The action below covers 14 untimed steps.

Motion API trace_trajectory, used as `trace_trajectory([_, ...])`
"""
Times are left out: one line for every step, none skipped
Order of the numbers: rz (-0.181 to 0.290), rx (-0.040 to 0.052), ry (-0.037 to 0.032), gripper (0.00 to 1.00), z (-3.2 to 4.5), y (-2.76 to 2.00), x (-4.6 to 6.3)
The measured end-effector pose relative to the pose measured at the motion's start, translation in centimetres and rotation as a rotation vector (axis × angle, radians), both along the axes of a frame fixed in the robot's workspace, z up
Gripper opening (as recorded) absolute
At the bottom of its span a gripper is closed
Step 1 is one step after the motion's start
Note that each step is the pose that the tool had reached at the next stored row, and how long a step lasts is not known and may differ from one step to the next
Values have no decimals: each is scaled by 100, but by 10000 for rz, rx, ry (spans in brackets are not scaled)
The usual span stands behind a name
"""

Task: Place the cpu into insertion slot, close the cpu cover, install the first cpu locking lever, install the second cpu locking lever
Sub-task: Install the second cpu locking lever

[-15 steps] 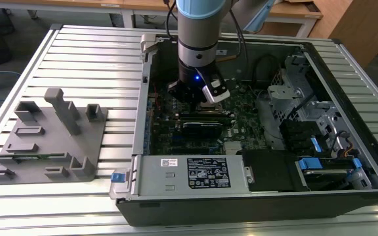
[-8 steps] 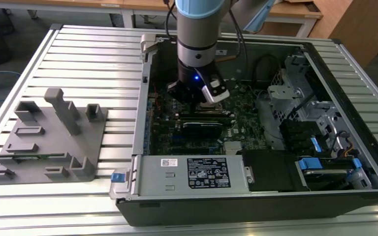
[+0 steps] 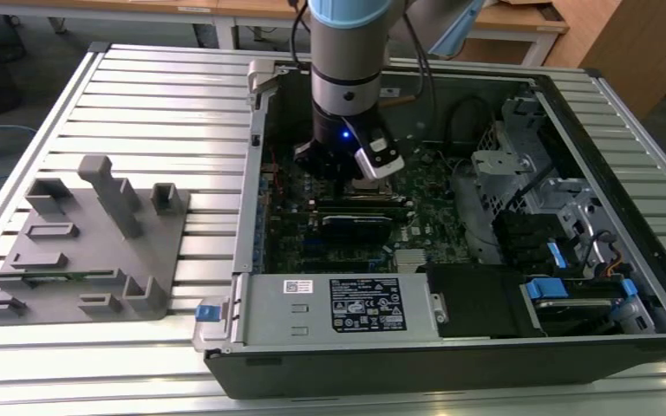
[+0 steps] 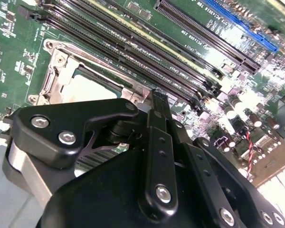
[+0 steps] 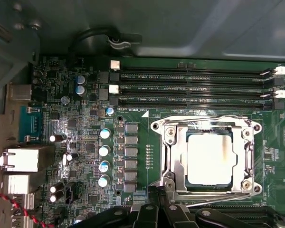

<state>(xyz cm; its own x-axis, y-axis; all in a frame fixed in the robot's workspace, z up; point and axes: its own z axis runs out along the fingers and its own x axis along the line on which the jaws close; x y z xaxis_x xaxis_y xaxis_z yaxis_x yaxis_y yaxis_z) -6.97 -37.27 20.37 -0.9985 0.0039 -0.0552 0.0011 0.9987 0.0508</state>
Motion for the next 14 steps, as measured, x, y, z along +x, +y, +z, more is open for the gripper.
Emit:
trace_trajectory([-1,1,-1,11,16,0,0])
trace_trajectory([-1,-1,1,11,31,0,0])
trace_trajectory([-3,-1,2,11,43,0,1])
trace_trajectory([-4,0,3,11,49,0,8])
trace_trajectory([-5,-1,4,11,51,0,17])
trace_trajectory([-7,-1,5,11,52,0,28])
trace_trajectory([-11,-1,6,11,53,0,42])
trace_trajectory([-15,-1,8,11,54,0,57])
trace_trajectory([-20,0,11,11,55,-1,74])
trace_trajectory([-23,0,13,11,55,-1,91])
trace_trajectory([-28,0,14,11,55,-2,107])
trace_trajectory([-33,0,16,11,55,-5,122])
trace_trajectory([-36,-1,16,11,56,-9,132])
trace_trajectory([-36,0,15,11,55,-15,136])
